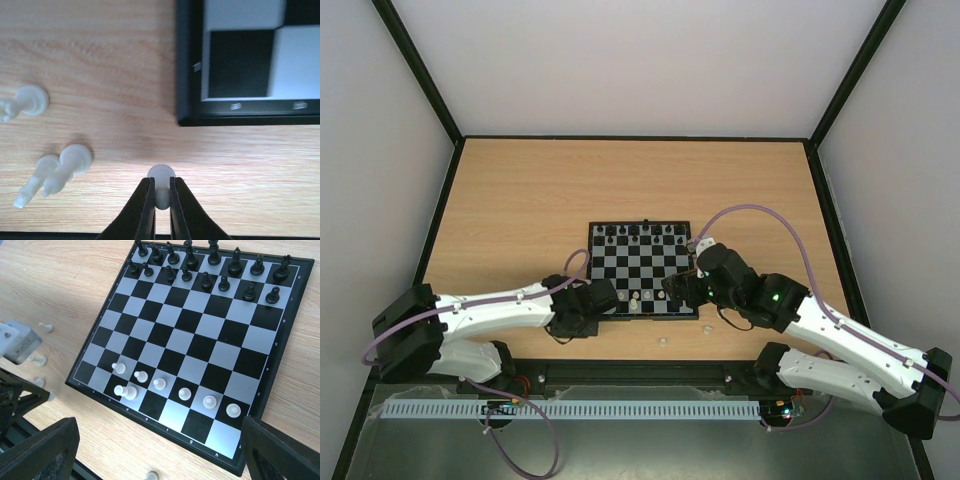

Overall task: Set up the chess pieces on the board
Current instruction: Pick up the chess piece at the center of the board, then place the chess piece on the chessboard, then pick up the chess piece at the center of the board, then place the chess piece on the chessboard, then pick up the chess piece at the center of the board.

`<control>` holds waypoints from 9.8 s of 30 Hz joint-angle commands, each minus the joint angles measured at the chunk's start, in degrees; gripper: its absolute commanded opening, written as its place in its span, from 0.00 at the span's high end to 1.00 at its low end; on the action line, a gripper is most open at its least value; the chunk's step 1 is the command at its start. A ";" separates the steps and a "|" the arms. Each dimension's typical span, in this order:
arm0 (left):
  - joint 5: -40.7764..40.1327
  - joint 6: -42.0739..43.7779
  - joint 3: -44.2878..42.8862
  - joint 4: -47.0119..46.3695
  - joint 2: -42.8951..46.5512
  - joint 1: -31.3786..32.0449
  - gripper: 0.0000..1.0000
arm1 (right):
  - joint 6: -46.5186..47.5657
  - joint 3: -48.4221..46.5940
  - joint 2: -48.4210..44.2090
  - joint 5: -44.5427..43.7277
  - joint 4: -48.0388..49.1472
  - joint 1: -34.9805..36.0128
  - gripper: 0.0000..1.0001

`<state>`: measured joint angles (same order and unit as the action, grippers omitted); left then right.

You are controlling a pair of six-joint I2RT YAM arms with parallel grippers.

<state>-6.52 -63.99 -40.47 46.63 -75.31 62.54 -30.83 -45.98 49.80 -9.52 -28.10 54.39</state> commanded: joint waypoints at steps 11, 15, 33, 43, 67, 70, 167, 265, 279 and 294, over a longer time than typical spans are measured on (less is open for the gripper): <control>-3.36 12.77 -16.78 4.00 -9.44 -6.29 0.90 | 0.16 0.62 -1.55 -1.62 -0.52 -0.10 0.11; -3.11 15.54 -19.12 2.23 -12.78 -7.68 0.90 | 0.07 0.62 -1.64 -1.73 -0.55 -0.09 0.11; -0.46 18.90 -22.58 -2.98 -21.09 -8.66 0.89 | 0.15 0.70 -1.72 -1.56 -0.47 -0.12 0.11; -0.50 18.99 -22.81 -3.38 -22.14 -8.67 0.82 | 0.16 0.71 -1.81 -1.40 -0.33 -0.08 0.11; -1.96 16.53 -9.06 -1.92 -4.05 -24.52 0.47 | 0.77 0.89 -2.81 0.93 0.24 -0.03 0.11; -1.51 16.46 -7.33 -2.06 -3.44 -27.11 0.47 | 0.94 0.97 -3.25 1.64 0.46 0.03 0.11; 2.73 13.72 -18.82 -1.92 -19.54 -12.13 0.93 | 1.43 1.22 -3.58 2.68 1.04 0.51 0.11; 0.73 28.74 -15.46 -22.26 -3.97 -16.92 0.01 | -4.93 5.73 3.82 -10.02 10.55 0.07 0.01; -0.02 26.67 -9.07 -23.43 2.19 -25.08 0.01 | -0.22 -1.52 9.84 -4.26 -0.08 -11.46 0.01; 4.38 27.82 -4.55 -25.51 5.84 -25.10 0.01 | -1.95 -1.01 15.28 7.14 -1.83 -22.75 0.06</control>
<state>-2.76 -36.99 -46.46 20.49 -71.31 37.58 -31.40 -46.70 66.70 -6.74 -26.26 31.77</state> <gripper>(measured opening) 0.990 0.960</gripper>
